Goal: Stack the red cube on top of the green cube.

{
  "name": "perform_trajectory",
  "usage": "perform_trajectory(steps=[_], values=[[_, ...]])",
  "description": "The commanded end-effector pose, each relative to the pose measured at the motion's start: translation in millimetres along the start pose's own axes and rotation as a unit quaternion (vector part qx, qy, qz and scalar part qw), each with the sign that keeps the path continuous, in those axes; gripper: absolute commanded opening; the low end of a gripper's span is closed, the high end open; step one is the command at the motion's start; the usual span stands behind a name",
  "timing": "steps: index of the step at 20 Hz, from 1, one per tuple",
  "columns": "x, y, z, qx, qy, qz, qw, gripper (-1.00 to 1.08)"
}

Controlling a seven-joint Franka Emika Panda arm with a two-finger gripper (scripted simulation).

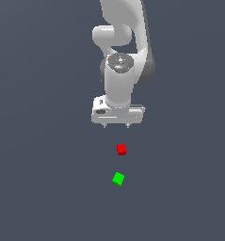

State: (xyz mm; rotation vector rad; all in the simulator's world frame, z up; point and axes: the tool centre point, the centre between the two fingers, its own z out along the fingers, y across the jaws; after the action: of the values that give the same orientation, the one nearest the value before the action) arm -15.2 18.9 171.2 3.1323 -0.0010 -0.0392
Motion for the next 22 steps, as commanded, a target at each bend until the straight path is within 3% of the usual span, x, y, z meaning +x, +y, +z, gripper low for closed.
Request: perform_trajectory(steps=[1, 9, 22], values=[[0, 0, 0, 0.000, 0.000, 0.000, 1.0000, 1.00], [7, -4, 16, 0.001, 0.002, -0.015, 0.9999, 1.00], [40, -26, 86, 0.003, 0.011, -0.079, 0.9968, 1.00]])
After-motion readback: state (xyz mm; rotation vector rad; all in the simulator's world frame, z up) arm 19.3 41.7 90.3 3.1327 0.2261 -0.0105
